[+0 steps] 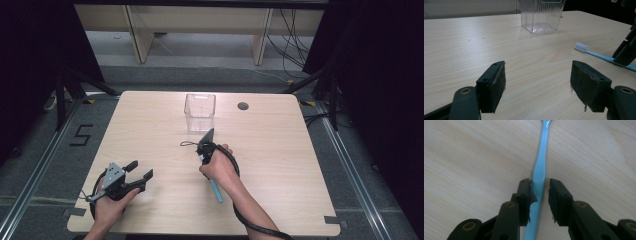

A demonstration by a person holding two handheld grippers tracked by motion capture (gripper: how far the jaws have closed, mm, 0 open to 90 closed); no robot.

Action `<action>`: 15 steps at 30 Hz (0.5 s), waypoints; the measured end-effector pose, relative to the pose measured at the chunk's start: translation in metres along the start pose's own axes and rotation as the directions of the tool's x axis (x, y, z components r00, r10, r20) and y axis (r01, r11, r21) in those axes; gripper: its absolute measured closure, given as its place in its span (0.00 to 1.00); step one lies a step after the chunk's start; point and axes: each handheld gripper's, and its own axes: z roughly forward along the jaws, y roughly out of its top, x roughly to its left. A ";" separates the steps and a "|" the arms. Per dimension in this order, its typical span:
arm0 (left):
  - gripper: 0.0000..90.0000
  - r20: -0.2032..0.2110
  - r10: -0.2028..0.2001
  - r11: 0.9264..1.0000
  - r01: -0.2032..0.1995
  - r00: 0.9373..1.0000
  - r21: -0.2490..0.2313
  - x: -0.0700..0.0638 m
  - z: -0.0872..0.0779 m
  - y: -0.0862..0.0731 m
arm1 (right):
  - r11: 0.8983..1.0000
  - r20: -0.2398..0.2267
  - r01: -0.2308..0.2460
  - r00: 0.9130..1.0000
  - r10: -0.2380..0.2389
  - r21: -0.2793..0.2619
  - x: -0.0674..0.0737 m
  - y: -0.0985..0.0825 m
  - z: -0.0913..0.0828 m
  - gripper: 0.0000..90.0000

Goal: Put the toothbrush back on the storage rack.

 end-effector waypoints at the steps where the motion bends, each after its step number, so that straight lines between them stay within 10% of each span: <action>1: 0.31 0.000 0.001 1.000 -0.001 1.000 0.000 0.000 0.000 0.000 | 1.000 -0.003 -0.007 1.000 0.007 0.006 0.001 0.000 0.001 0.79; 15: 0.31 0.005 0.007 1.000 -0.007 1.000 -0.011 -0.001 0.001 0.000 | 1.000 0.049 0.005 0.999 -0.005 0.009 0.007 0.003 0.005 0.87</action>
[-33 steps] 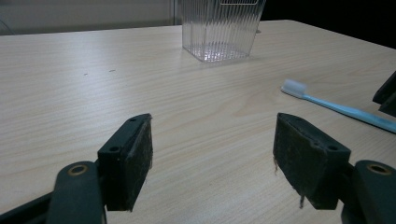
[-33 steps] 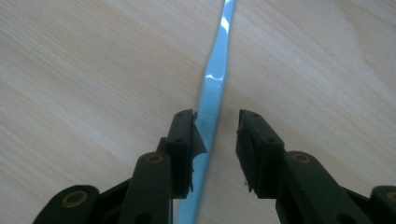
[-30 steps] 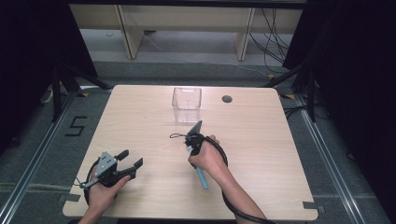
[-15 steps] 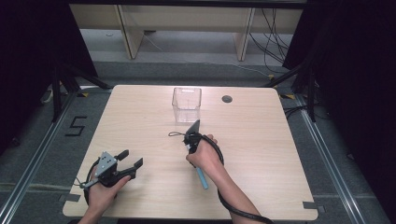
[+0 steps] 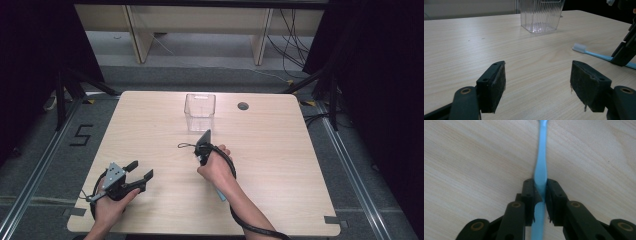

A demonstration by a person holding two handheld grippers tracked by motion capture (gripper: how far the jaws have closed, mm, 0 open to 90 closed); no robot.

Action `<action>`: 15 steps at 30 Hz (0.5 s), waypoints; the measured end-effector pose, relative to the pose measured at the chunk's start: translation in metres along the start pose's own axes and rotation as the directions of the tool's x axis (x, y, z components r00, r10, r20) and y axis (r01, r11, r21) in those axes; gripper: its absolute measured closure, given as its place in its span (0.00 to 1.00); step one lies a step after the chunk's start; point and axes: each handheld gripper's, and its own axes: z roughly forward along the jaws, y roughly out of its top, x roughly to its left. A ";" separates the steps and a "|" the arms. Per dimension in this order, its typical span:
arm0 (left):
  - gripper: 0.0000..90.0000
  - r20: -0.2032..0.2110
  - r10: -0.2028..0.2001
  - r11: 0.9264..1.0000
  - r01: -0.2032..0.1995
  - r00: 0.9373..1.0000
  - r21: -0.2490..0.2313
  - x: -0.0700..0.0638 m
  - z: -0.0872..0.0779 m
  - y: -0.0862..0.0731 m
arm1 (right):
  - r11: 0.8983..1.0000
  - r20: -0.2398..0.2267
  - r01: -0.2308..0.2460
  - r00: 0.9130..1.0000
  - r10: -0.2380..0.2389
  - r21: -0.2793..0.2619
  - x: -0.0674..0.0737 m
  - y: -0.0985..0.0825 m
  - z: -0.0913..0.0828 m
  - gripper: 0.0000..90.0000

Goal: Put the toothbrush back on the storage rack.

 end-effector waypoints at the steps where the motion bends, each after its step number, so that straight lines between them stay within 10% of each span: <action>1: 0.31 0.000 -0.001 1.000 0.001 1.000 -0.001 0.000 0.000 0.000 | 1.000 0.000 0.000 1.000 0.000 0.000 0.000 0.000 0.000 0.87; 15: 0.31 -0.002 -0.009 1.000 0.009 1.000 -0.001 0.001 0.000 0.000 | 0.996 -0.059 0.027 0.998 -0.033 -0.089 -0.010 -0.009 -0.017 0.88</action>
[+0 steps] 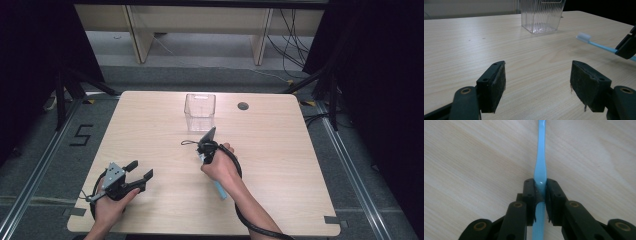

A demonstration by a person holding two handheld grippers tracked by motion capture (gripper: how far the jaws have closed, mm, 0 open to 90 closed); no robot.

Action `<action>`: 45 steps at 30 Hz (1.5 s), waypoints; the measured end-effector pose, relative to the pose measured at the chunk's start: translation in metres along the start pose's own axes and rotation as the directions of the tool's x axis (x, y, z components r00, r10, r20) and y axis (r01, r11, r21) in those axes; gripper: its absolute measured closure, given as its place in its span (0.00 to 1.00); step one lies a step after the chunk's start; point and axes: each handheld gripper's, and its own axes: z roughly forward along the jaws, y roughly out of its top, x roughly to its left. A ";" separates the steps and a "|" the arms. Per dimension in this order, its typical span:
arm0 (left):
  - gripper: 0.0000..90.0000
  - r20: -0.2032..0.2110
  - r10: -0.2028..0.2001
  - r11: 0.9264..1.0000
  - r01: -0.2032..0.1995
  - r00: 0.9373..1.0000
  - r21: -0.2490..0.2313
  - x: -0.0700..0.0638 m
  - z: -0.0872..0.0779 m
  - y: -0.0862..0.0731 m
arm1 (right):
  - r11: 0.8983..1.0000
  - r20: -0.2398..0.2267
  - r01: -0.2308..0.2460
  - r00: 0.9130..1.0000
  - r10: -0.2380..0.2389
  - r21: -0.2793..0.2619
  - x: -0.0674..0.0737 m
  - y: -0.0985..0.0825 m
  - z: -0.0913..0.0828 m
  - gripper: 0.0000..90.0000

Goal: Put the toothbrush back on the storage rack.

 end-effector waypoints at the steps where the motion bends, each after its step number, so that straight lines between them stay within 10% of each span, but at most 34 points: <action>1: 0.31 0.000 0.000 1.000 0.000 1.000 0.000 0.000 0.000 0.000 | 1.000 0.003 0.006 1.000 -0.006 -0.005 -0.001 -0.001 -0.002 0.88; 23: 0.31 -0.002 -0.005 1.000 0.005 1.000 0.011 0.001 0.003 0.001 | 0.969 -0.071 0.017 0.997 -0.035 -0.248 -0.036 -0.045 -0.031 0.88; 39: 0.31 0.002 0.017 1.000 -0.017 1.000 0.017 0.000 0.003 0.002 | 0.879 -0.121 0.022 0.989 -0.090 -0.477 -0.041 -0.076 -0.029 0.88; 45: 0.31 0.013 0.011 1.000 -0.011 1.000 0.007 -0.002 0.003 0.005 | 0.815 -0.112 0.037 0.986 -0.124 -0.578 -0.042 -0.085 -0.019 0.88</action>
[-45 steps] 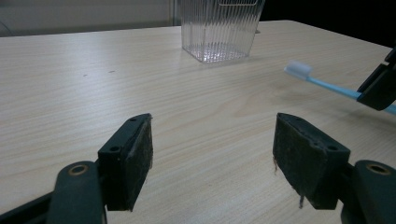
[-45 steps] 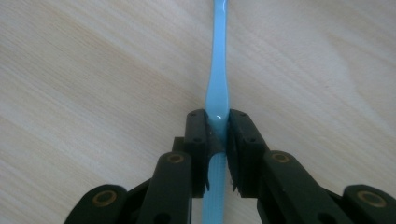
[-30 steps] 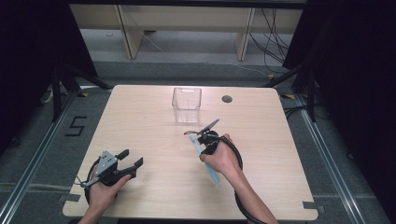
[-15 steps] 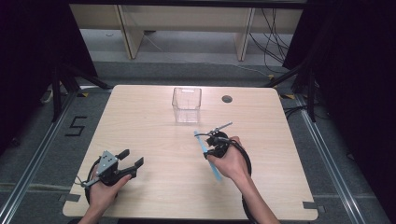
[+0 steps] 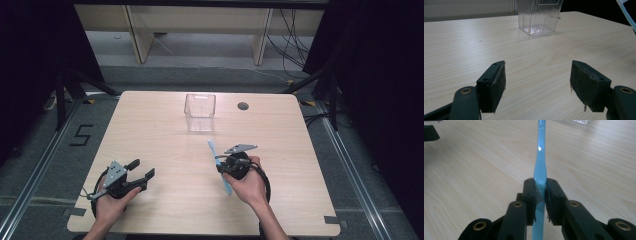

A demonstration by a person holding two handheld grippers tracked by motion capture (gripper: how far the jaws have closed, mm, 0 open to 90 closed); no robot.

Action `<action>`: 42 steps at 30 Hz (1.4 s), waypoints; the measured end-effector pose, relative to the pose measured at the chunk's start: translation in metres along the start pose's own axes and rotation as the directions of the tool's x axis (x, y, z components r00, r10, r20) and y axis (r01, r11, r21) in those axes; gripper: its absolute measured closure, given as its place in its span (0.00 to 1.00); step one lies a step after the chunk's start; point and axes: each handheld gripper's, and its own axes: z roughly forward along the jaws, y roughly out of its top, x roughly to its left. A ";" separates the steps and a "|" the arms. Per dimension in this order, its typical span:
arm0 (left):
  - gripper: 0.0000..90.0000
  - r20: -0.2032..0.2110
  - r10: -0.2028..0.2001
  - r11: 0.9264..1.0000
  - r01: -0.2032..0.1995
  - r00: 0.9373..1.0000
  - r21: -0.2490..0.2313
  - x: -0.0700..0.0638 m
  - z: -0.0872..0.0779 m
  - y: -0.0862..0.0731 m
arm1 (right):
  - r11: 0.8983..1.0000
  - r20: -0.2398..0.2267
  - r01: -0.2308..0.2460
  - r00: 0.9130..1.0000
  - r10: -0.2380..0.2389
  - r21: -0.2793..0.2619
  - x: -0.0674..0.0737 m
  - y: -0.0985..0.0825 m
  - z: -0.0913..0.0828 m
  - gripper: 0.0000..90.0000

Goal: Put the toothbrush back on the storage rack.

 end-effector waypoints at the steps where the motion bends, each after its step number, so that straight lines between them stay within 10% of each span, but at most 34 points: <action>1: 0.31 -0.001 -0.005 1.000 0.005 1.000 -0.002 0.000 -0.001 0.002 | 1.000 0.000 0.000 1.000 0.000 0.000 0.000 0.000 0.000 0.88; 14: 0.32 0.068 -0.056 0.998 0.059 0.996 -0.032 -0.004 0.005 0.022 | 0.987 -0.009 0.028 1.000 -0.029 -0.158 0.005 -0.013 -0.001 0.88; 42: 0.37 0.205 -0.021 0.998 0.034 0.978 -0.058 -0.026 0.034 0.062 | 0.892 0.021 0.092 0.996 -0.092 -0.443 0.011 -0.020 0.003 0.88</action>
